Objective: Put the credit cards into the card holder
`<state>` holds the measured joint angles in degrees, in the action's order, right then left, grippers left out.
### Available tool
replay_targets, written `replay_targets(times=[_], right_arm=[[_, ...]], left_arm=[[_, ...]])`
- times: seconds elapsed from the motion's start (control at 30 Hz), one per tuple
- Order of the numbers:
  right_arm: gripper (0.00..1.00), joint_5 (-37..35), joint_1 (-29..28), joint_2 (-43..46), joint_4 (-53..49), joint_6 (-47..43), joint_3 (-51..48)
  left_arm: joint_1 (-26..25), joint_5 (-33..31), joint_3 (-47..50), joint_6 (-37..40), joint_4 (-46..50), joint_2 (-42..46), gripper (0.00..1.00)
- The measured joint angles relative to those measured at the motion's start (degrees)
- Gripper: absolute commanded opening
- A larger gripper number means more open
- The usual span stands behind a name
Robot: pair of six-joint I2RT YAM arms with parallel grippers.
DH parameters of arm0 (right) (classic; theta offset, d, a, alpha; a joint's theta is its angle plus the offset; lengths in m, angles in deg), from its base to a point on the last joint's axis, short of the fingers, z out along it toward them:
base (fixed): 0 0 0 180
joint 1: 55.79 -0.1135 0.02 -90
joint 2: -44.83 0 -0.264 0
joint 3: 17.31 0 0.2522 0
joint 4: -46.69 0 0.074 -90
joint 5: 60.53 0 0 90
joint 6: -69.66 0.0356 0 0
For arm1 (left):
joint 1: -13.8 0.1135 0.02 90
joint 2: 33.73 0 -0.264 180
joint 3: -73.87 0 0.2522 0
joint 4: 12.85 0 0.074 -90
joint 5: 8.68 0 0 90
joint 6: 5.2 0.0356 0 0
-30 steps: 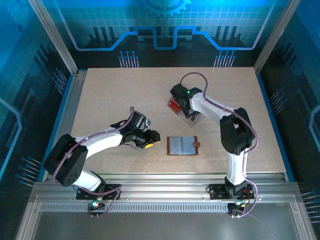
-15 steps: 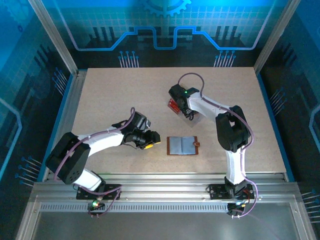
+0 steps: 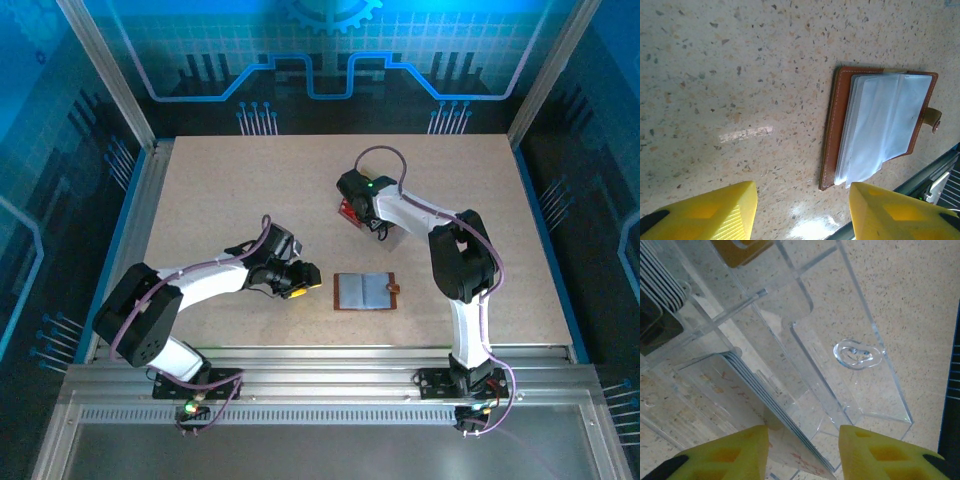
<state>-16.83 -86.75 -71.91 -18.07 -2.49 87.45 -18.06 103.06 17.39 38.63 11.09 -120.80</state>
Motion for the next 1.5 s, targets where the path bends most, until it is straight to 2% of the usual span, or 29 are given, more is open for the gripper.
replay_targets(times=[0.1,0.47,0.8,1.13,1.33,1.5], right_arm=[[0.34,-0.2,0.0,0.0,0.0,-0.5,0.5],[0.30,-0.3,0.0,0.0,0.0,-1.4,1.6],[0.21,-0.2,0.0,0.0,-0.4,-2.6,2.1],[0.07,0.1,0.0,0.0,-1.0,-3.6,2.6],[0.05,1.2,0.0,0.0,-1.5,-3.9,3.0],[0.00,2.9,-0.1,0.0,-2.1,-4.3,3.3]], left_arm=[[0.0,0.2,0.0,0.0,-0.1,0.0,0.52],[0.0,0.2,0.0,0.0,-0.2,-0.3,0.52],[0.0,0.3,0.0,0.0,-0.2,-0.3,0.52],[0.0,0.3,0.0,0.0,-0.7,-0.3,0.52],[0.0,0.3,0.0,0.0,-1.2,-0.3,0.52],[0.0,0.6,0.0,0.0,-1.5,-0.3,0.52]])
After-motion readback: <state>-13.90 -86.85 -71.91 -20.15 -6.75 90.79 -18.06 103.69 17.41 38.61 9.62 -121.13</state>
